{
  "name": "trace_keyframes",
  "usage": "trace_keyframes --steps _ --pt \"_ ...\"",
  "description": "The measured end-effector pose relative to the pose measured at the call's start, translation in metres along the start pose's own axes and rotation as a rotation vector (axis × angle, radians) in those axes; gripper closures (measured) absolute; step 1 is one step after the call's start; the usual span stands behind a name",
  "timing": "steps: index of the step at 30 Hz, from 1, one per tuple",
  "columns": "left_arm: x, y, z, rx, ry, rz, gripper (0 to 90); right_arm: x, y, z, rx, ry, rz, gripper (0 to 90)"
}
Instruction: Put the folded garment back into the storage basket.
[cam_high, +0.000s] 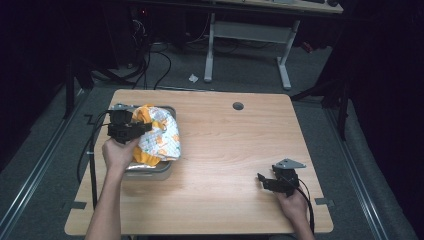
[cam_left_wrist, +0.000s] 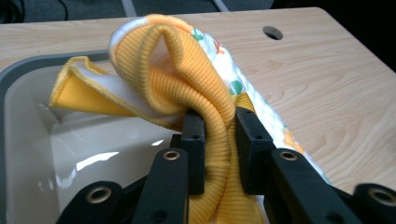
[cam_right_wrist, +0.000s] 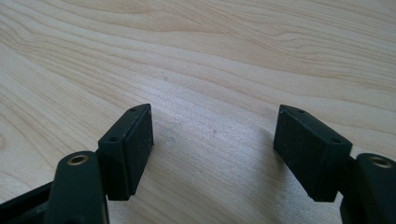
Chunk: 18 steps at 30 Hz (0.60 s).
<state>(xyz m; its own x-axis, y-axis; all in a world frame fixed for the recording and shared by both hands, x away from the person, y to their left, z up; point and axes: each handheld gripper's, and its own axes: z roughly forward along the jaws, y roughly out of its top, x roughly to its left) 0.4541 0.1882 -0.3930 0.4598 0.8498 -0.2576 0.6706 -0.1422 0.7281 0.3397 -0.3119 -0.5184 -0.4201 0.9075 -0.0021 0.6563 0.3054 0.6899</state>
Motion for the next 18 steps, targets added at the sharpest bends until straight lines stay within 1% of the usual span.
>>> trace_keyframes --steps 3,5,6,8,12,18 --pt "0.003 -0.001 0.002 0.004 -0.002 -0.009 75.6 0.0 0.0 0.0 0.0 0.0 0.0 28.8" --pt "0.005 -0.003 0.005 0.015 0.009 -0.003 75.6 0.0 0.0 0.0 0.0 0.0 0.0 28.8" --pt "0.005 -0.006 0.007 0.024 0.025 0.006 75.6 0.0 0.0 0.0 0.0 0.0 0.0 28.8" --pt "0.006 -0.008 0.009 0.027 0.032 0.005 75.6 0.0 0.0 0.0 0.0 0.0 0.0 28.8" --pt "0.011 -0.013 0.013 0.032 0.042 -0.016 75.5 0.0 0.0 0.0 0.0 0.0 0.0 28.8" --pt "0.015 -0.018 0.02 0.053 0.063 -0.019 75.2 0.0 0.0 0.0 0.0 0.0 0.0 28.8"
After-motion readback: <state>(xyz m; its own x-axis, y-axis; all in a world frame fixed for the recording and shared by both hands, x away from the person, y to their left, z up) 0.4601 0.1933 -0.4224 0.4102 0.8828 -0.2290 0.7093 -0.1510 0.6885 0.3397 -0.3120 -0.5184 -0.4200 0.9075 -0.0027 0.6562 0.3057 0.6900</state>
